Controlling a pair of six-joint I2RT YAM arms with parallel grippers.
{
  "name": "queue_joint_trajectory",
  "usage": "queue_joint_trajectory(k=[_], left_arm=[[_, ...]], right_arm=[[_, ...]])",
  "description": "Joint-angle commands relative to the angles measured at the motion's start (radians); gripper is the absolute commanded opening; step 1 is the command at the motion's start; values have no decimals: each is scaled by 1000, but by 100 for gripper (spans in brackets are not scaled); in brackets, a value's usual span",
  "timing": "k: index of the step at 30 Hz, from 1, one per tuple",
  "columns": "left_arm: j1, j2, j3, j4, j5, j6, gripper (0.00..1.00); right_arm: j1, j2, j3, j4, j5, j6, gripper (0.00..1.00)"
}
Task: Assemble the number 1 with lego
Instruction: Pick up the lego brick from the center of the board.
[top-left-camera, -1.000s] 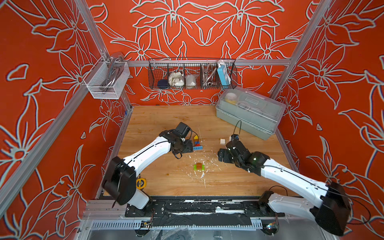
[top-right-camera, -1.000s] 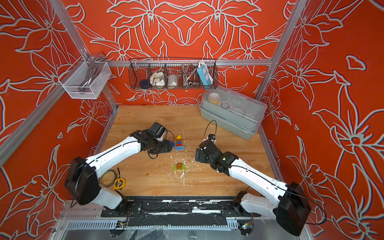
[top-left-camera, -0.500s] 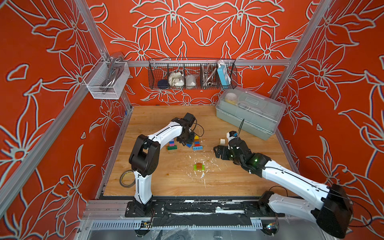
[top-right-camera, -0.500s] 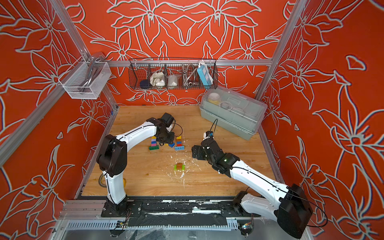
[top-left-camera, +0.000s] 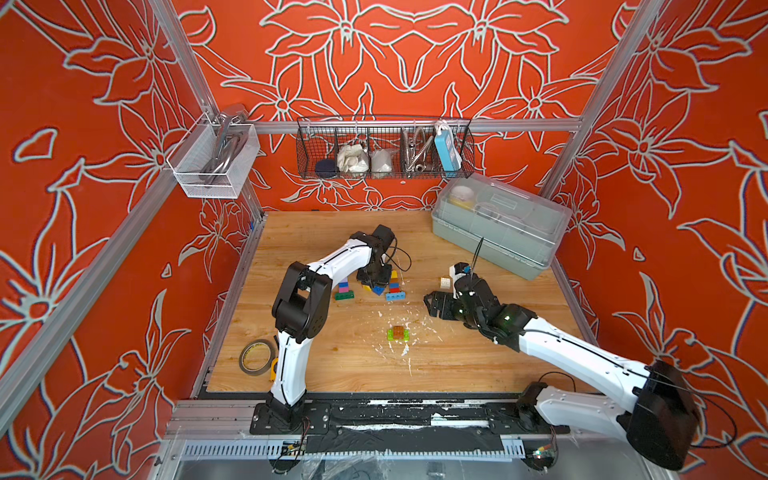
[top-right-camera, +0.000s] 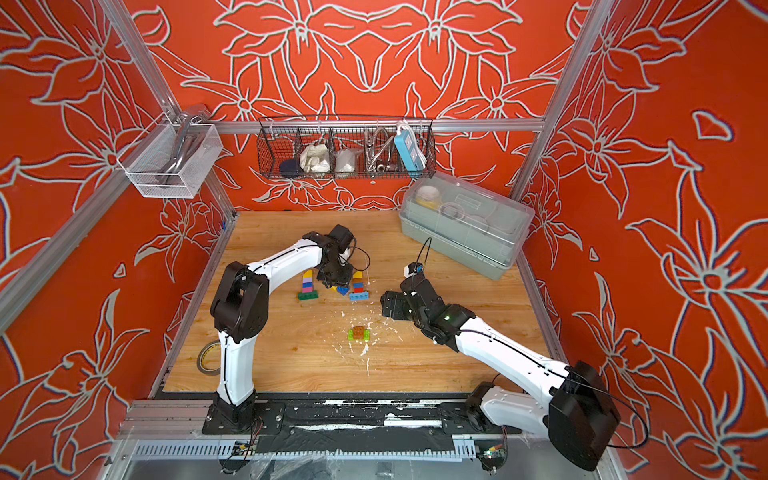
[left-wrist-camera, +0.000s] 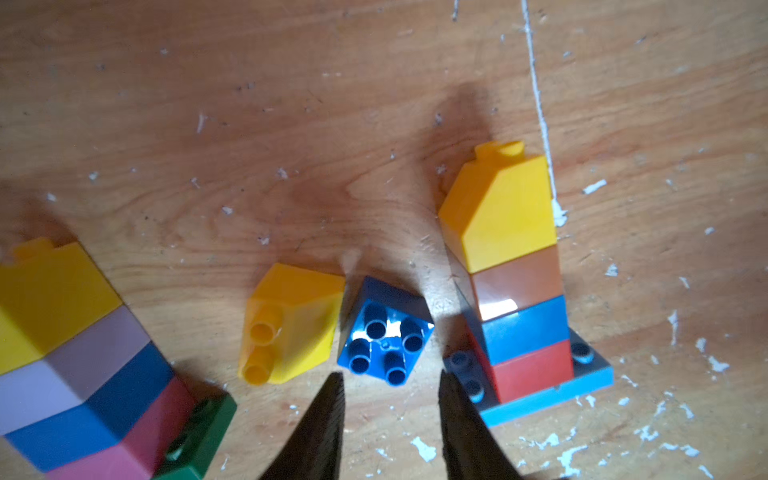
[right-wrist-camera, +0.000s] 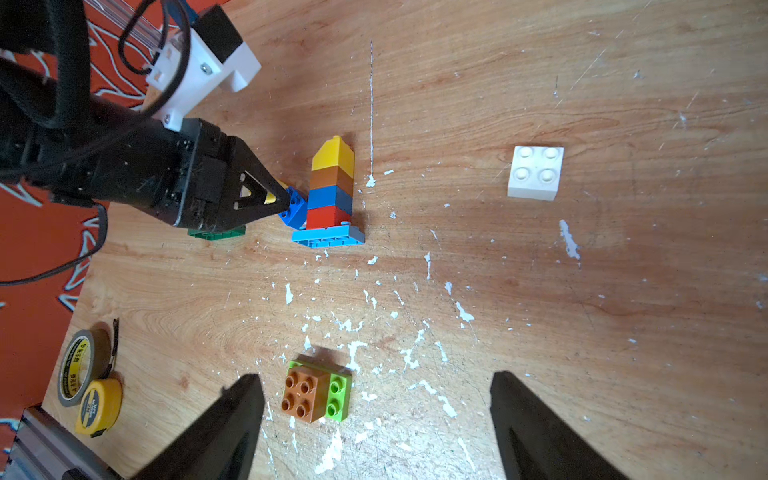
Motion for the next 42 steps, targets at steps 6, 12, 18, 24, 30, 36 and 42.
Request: queue_joint_trajectory(k=[6,12,18,24,30,36,42], left_arm=[[16,47,42,-63,3,8,52],[16,77,68,-83,22,12,52],[16,97,81,-96,35,12,50],[14,127,109,-121,30,5,44],[14,152,137,-145,24,-6,41],[14,157,137,-154,15,-22,37],[14,118,87,-161,-5,-106,37]], right_arm=[[-6,14,18,14,-14,-4,90],[-7,18,16,16,-14,-2,90],[-8,19,15,19,-21,-1,90],[-9,16,12,18,-22,-2,90],[-9,9,8,19,-23,0,90],[-9,11,7,21,-25,4,90],[-12,20,7,26,-26,3,90]])
